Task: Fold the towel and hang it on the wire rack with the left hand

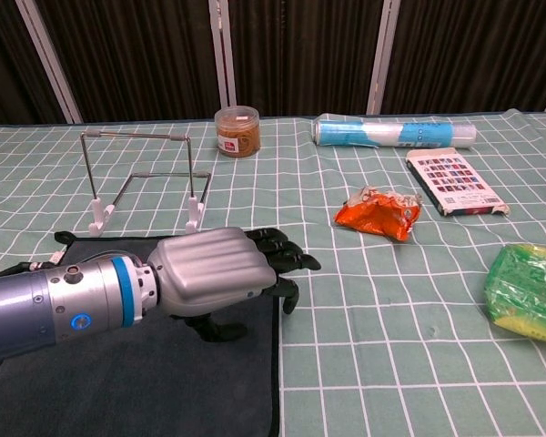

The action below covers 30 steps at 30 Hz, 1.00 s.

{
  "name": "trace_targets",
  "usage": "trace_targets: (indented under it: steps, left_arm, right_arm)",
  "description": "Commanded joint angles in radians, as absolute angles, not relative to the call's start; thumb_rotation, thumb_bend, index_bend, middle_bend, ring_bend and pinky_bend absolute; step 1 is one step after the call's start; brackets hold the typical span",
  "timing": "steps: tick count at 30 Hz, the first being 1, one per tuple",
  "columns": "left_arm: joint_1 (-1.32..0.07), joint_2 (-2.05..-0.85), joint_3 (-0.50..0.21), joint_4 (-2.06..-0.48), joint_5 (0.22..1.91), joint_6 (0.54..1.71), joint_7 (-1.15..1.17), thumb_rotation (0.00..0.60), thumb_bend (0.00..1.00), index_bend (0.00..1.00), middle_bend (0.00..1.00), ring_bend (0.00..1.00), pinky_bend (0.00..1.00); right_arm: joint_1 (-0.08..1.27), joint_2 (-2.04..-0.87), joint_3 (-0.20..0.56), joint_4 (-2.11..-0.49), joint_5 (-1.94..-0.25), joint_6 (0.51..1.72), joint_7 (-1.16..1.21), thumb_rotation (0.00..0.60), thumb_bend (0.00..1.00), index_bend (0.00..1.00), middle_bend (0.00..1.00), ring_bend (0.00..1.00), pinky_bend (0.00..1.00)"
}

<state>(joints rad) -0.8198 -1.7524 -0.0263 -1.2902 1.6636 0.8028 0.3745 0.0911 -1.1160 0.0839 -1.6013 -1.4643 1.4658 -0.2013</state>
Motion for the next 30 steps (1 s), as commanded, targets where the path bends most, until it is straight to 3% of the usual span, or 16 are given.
trace_targets:
  steps: [1,8,16,30]
  left_arm:
    - [-0.828,-1.762,-0.024,-1.281,1.656,0.797,0.379,0.600,0.43,0.32,0.00,0.00,0.00]
    - [-0.838,-1.768,-0.020,-1.274,1.635,0.789,0.385,0.600,0.43,0.33,0.00,0.00,0.00]
    - [-0.841,-1.769,-0.013,-1.273,1.626,0.800,0.389,0.600,0.43,0.41,0.00,0.00,0.00]
    - [-0.843,-1.757,0.000,-1.286,1.611,0.823,0.398,0.600,0.44,0.44,0.00,0.00,0.00]
  right_arm:
    - [0.091,-1.115,0.086,-1.599,-1.460,1.465,-0.200,0.600,0.00,0.00,0.00,0.00,0.00]
    - [0.094,-1.116,0.086,-1.595,-1.454,1.459,-0.199,0.600,0.00,0.00,0.00,0.00,0.00]
    - [0.094,-1.116,0.086,-1.597,-1.453,1.460,-0.202,0.600,0.00,0.00,0.00,0.00,0.00]
    - [0.093,-1.113,0.083,-1.603,-1.458,1.465,-0.205,0.600,0.00,0.00,0.00,0.00,0.00]
